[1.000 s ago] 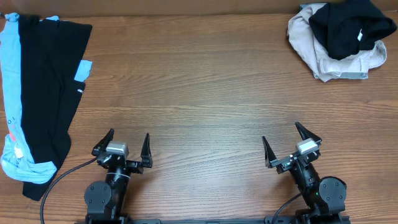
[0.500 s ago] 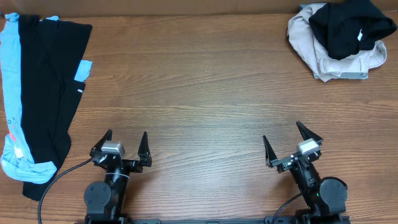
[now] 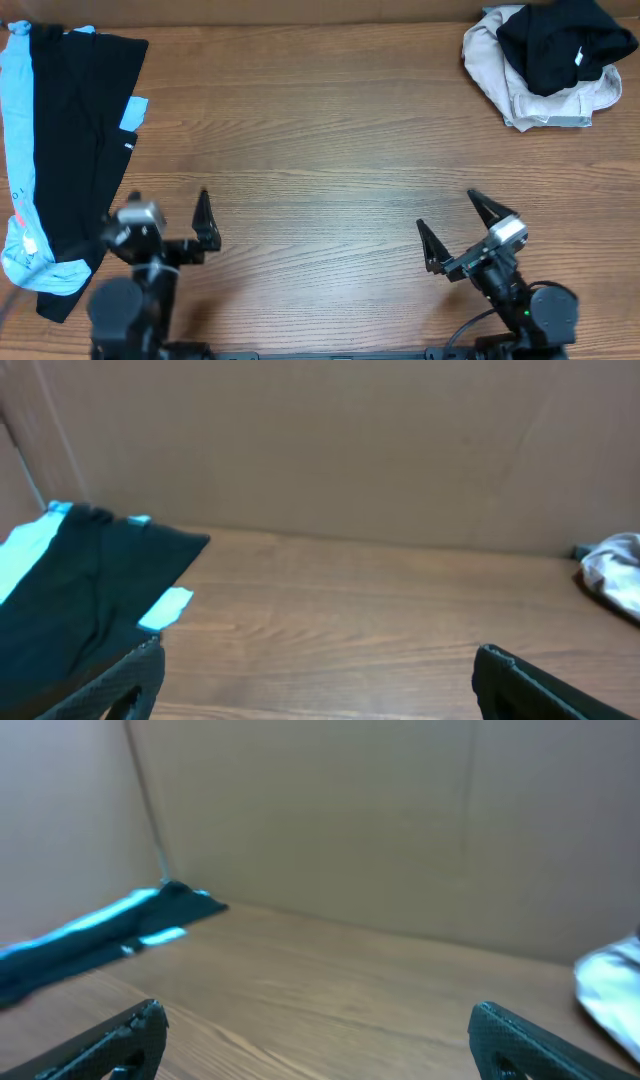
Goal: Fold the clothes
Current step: 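Reach the left gripper to the black shirt on the left and grasp it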
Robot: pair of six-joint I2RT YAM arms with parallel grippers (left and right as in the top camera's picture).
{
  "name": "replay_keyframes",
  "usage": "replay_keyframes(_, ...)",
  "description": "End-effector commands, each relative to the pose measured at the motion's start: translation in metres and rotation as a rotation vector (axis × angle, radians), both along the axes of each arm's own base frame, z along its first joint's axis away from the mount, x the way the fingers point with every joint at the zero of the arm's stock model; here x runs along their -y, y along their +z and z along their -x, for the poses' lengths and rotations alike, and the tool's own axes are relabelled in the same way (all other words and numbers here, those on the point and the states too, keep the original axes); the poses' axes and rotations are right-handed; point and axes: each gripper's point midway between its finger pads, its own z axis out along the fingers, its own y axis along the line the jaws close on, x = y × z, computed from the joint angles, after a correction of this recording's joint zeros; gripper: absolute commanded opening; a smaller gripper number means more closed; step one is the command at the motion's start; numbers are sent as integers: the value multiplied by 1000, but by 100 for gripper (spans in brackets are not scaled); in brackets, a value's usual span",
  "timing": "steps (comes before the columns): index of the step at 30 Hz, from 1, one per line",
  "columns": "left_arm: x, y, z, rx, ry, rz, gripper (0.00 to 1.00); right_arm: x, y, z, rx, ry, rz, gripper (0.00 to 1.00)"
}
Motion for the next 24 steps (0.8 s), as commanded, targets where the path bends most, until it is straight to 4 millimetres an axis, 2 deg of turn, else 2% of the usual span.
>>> replay_keyframes(1,-5,31,-18,-64,25,-9,100,-13,49,7,1,94,-28,100)
replay_keyframes(6,4,63,-46,-218,-31,-11,100,-28,88,-10,-165,178,-13,100)
replay_keyframes(8,4,72,-55,-247,-35,-34,100,-33,96,-19,-255,206,-9,100)
replay_keyframes(11,2,72,-62,-292,-36,-68,100,-39,102,-37,-402,230,-8,100)
replay_keyframes(17,6,53,-76,-354,-56,-61,100,-52,99,-75,-608,279,-20,100)
replay_keyframes(20,5,51,-87,-353,-72,-116,100,-65,92,-85,-638,374,-41,100)
replay_keyframes(24,-7,33,-103,-405,-13,-141,100,-73,75,-95,-703,430,-60,100)
